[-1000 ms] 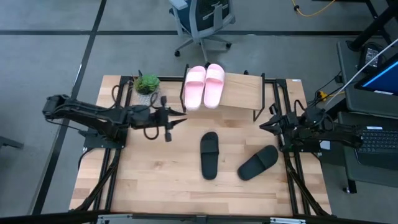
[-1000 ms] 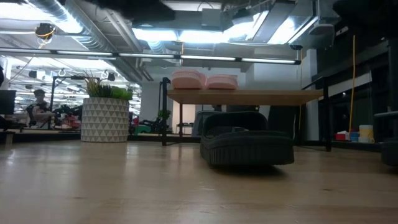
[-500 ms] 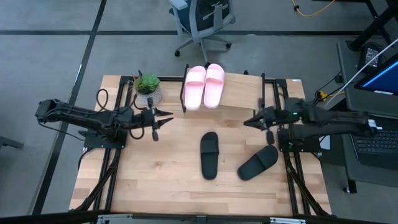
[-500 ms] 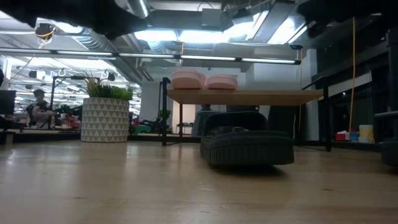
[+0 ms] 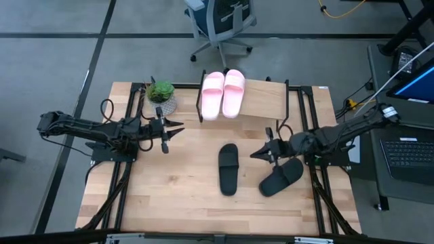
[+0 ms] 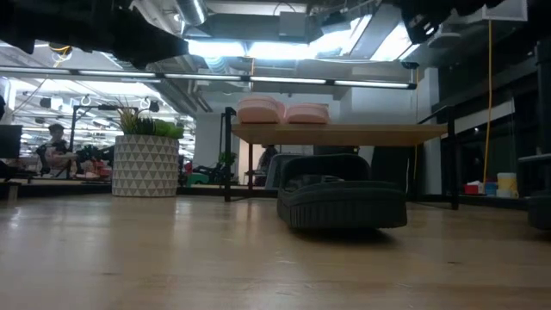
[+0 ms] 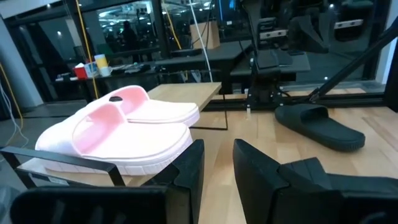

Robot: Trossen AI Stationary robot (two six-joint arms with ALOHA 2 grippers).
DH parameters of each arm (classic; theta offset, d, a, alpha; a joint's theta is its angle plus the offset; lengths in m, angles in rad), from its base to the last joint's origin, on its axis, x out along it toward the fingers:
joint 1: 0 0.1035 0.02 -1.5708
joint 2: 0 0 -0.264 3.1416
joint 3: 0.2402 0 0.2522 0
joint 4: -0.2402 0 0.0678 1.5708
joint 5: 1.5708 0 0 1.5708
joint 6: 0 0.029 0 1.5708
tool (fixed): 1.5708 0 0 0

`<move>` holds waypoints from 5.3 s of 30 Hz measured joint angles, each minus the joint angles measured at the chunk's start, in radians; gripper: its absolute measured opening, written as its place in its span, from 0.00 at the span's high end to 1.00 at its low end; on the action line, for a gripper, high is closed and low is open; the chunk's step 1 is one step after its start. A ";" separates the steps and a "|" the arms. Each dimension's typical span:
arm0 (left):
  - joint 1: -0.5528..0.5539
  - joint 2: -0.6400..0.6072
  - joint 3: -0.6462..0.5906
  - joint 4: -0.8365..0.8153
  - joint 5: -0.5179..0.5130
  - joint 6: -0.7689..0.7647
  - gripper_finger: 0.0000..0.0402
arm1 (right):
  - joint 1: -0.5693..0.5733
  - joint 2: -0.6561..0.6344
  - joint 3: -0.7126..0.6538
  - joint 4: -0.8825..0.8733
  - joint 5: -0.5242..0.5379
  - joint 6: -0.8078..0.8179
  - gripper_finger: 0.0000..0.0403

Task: Pick and place slides into the shelf
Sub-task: Put the left black slide on the shelf

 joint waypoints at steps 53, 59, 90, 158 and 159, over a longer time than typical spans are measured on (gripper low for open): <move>0.069 -0.211 -0.071 -0.256 0.171 -0.031 0.81 | 0.029 0.665 0.610 -0.629 0.276 0.207 0.83; 0.069 -0.265 -0.148 -0.226 0.185 -0.025 0.81 | 0.021 0.665 0.610 -0.629 0.276 0.202 0.83; 0.069 -0.313 -0.202 -0.187 0.164 -0.079 0.81 | 0.052 0.665 0.609 -0.629 0.274 0.204 0.75; 0.068 -0.312 -0.201 -0.186 0.164 -0.078 0.81 | 0.107 1.020 1.004 -1.049 0.317 0.377 0.58; 0.068 -0.312 -0.200 -0.186 0.164 -0.078 0.81 | 0.104 1.024 1.004 -1.036 0.317 0.360 0.58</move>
